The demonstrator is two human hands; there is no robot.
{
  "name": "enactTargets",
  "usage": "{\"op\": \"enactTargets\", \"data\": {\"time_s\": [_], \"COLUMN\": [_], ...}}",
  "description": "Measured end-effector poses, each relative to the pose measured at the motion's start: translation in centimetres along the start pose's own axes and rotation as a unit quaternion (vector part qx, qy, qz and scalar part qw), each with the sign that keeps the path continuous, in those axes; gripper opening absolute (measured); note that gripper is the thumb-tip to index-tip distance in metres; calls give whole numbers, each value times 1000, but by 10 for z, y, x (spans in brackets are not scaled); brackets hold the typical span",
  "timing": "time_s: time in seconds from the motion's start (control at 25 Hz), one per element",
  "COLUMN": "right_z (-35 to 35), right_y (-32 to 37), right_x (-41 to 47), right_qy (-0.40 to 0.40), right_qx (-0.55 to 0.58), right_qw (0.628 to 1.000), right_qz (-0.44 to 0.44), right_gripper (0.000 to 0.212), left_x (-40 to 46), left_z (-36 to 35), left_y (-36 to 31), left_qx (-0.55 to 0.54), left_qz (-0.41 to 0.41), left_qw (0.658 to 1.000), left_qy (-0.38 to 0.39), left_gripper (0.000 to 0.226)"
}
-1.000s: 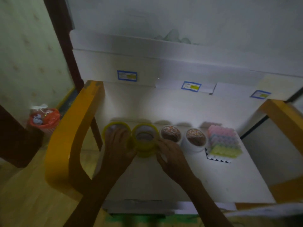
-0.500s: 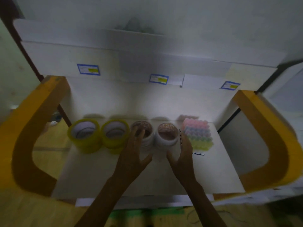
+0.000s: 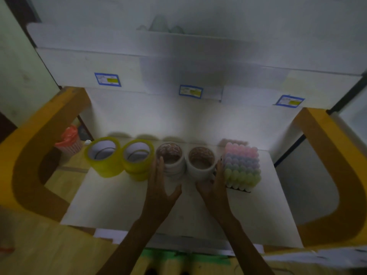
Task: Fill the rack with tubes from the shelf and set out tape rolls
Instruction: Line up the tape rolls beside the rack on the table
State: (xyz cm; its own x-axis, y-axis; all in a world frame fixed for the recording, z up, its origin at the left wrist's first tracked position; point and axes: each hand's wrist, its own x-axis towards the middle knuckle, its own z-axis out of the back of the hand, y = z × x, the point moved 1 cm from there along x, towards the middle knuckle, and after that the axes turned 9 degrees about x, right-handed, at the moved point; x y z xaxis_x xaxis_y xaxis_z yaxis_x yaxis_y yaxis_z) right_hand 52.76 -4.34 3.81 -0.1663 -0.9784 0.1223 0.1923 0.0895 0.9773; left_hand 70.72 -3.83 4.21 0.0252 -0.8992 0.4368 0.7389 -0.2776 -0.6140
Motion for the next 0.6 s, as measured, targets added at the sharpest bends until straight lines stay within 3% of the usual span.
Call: {"op": "enactTargets", "data": {"time_s": [0.16,0.24,0.4,0.6], "right_z": [-4,-5,-6,-8], "right_y": [-6,-13,-20,-15], "right_x": [7,11,14,13], "right_qy": [-13,-10,-20,-35], "right_qx": [-11,-10,-14,2], "right_qw": [1000,999,999,999], "right_qz": [-22,-29,-33,-19], "right_gripper": [95,96,92,91], "left_x": [-14,-3,10,33], "left_z": [-18,-23,-26,-30], "left_y": [8,15,26,16], "left_qx": [-88,-117,-111,-179], "left_qz": [106,121,78,154], "left_qw": [990,984,988,971], "left_qy": [26,54,74,40], "left_gripper": [109,116,114,105]}}
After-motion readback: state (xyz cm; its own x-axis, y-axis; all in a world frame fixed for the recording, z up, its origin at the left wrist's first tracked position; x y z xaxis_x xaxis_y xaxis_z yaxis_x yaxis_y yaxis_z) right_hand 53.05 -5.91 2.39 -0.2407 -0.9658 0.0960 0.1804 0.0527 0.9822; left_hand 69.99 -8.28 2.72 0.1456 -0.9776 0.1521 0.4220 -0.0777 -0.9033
